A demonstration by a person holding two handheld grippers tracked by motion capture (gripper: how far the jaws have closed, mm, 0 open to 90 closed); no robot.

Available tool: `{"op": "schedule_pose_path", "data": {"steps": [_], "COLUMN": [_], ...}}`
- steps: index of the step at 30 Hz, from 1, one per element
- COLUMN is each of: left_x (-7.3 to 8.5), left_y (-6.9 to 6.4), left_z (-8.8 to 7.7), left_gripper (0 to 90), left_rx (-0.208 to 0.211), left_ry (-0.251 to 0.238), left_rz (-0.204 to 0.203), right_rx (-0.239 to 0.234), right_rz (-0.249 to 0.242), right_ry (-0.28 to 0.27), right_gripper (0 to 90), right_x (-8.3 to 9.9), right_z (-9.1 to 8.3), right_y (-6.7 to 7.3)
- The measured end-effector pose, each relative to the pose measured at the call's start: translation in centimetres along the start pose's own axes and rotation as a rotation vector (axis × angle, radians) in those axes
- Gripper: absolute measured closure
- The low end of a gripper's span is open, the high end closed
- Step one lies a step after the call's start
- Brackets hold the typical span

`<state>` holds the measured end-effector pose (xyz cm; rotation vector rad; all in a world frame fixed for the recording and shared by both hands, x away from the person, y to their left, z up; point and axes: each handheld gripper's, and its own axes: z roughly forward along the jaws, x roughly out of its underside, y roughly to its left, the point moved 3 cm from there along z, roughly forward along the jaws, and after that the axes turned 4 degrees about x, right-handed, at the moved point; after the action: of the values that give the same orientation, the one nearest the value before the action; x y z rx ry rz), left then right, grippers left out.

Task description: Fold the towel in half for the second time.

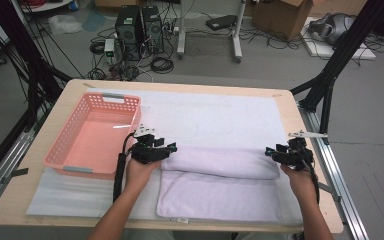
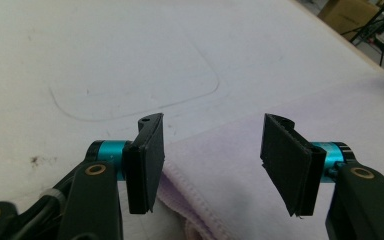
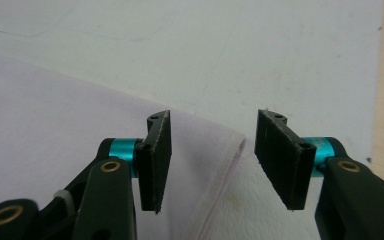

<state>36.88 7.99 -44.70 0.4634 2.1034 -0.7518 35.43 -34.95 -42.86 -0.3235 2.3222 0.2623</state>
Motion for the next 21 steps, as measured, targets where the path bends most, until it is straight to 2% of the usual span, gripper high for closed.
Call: {"op": "schedule_pose_path", "data": {"steps": [2,3,5,6,8,9,10,12,14,16,17,18,19,20,21], "left_x": [0.5,0.6,0.9,1.1,1.3,1.3,1.2,0.9,0.8,0.7,0.6,0.7,0.8,0.8,1.3], "left_y": [0.5,0.6,0.5,0.3,0.0,-0.2,-0.3,-0.5,-0.6,-1.0,-1.2,-1.5,-2.1,-2.1,-2.5], "left_z": [0.8,1.1,1.5,1.6,1.7,1.6,1.6,0.7,0.2,-0.6,-1.0,-1.4,-2.5,-2.5,-3.2], "left_gripper": [43.0,47.2,57.9,57.9,81.2,85.4,85.4,85.9,85.9,86.0,86.0,86.0,86.0,85.9,85.9], "left_rx": [-0.004,0.001,0.009,0.014,0.013,0.008,0.008,0.021,0.029,0.038,0.044,0.051,0.073,0.073,0.091], "left_ry": [0.041,0.057,0.085,0.097,0.118,0.111,0.104,0.067,0.054,0.046,0.031,0.014,-0.017,-0.017,-0.037], "left_rz": [-0.031,-0.035,-0.017,-0.003,0.024,0.034,0.040,0.036,0.038,0.057,0.070,0.074,0.084,0.084,0.092], "right_rx": [0.013,0.015,0.003,0.003,-0.020,-0.027,-0.027,-0.022,-0.028,-0.031,-0.036,-0.039,-0.040,-0.040,-0.047], "right_rz": [-0.006,-0.014,-0.017,-0.017,-0.027,-0.039,-0.039,-0.044,-0.042,-0.040,-0.055,-0.054,-0.060,-0.060,-0.063], "right_ry": [0.045,0.086,0.109,0.109,0.136,0.134,0.134,0.091,0.046,0.032,-0.017,-0.033,-0.050,-0.050,-0.082], "right_gripper": [49.6,52.7,63.3,63.3,80.9,86.5,86.5,86.9,86.9,87.0,87.0,87.0,87.0,87.0,87.0], "right_x": [0.1,0.2,0.4,0.4,0.6,0.8,0.8,0.7,0.6,0.6,0.7,0.8,1.0,1.0,1.6], "right_z": [1.2,2.1,2.5,2.5,2.7,2.6,2.6,1.9,0.8,0.4,-0.8,-1.2,-1.7,-1.7,-2.9], "right_y": [-0.1,-0.2,-0.3,-0.3,-0.3,-0.3,-0.3,-0.3,-0.1,0.0,0.3,0.4,0.6,0.6,0.9]}}
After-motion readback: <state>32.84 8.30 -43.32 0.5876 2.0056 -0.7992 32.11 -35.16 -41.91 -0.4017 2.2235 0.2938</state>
